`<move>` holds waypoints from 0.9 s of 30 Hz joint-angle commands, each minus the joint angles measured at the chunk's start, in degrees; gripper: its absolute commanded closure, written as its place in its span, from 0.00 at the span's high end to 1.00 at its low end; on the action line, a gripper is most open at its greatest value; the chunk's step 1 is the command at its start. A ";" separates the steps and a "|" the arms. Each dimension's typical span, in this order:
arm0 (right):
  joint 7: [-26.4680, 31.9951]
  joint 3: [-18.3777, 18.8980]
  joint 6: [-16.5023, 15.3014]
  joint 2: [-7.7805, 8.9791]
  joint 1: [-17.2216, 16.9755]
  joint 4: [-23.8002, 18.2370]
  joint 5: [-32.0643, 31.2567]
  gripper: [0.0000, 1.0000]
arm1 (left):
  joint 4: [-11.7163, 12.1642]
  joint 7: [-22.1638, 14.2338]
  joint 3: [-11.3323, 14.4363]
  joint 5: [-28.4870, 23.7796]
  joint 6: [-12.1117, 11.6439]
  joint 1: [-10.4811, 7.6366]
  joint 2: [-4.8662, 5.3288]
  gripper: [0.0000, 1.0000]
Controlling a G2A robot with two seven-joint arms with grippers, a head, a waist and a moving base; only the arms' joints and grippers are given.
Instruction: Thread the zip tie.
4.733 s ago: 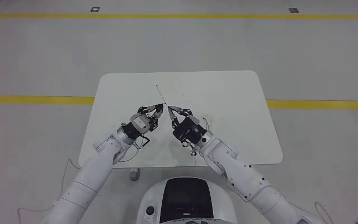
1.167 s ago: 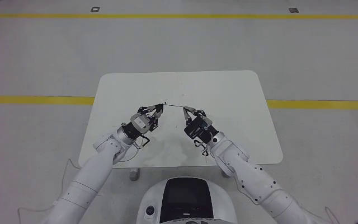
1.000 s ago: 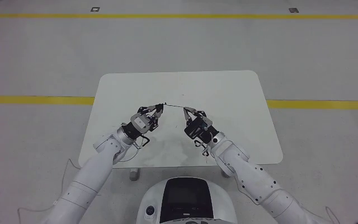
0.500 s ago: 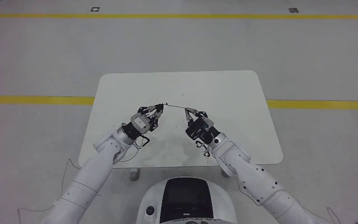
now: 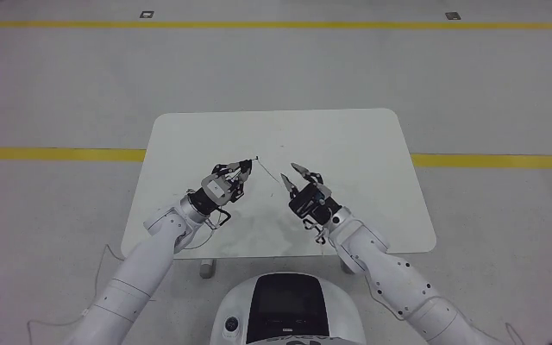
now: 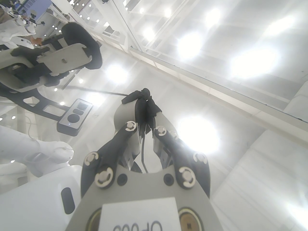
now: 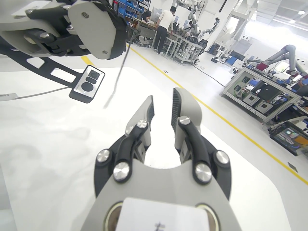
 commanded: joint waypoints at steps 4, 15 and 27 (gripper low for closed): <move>0.07 1.23 -2.58 -0.04 -1.19 1.42 2.86 1.00 | 0.00 0.00 0.00 0.00 0.00 0.00 0.00 0.00; 0.27 1.83 -2.73 -0.13 -1.51 1.61 4.16 1.00 | -0.67 0.90 0.20 0.52 -0.27 0.10 -0.06 0.00; 1.89 8.25 -9.67 0.16 -3.02 1.40 16.07 1.00 | -0.40 -2.75 -2.22 0.03 0.00 1.50 1.57 0.00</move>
